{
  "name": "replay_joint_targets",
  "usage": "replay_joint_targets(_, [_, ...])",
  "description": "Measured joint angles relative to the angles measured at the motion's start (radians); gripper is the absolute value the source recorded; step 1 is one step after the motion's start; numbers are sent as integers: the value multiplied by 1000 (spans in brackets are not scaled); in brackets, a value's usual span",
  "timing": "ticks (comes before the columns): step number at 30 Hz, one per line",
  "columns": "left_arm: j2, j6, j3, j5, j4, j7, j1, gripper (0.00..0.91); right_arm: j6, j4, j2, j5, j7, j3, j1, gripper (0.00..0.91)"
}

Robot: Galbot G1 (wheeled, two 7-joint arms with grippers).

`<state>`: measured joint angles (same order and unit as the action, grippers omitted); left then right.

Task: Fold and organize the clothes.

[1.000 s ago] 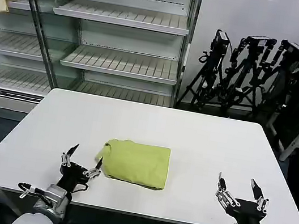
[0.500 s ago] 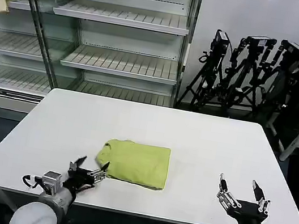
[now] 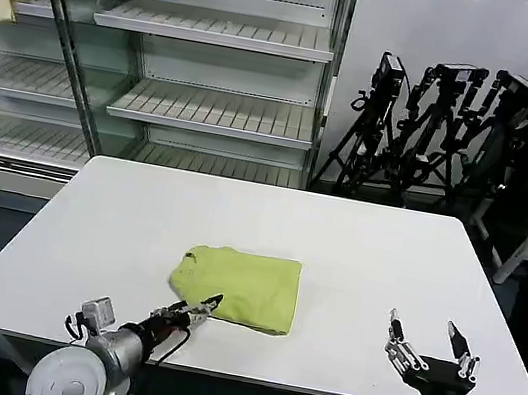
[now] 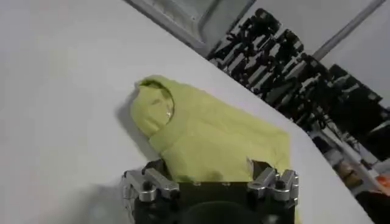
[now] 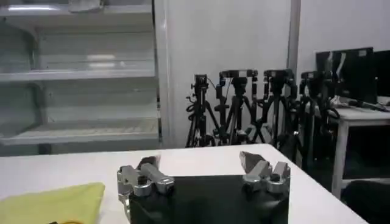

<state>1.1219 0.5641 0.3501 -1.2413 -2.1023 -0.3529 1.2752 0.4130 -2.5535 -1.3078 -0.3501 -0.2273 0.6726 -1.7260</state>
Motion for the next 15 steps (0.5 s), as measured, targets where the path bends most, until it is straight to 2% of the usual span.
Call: replay_joint_targets(15, [19,8,35,-126,48,-21,-41,907,0,-15,-10,7,-1,2,-18,907])
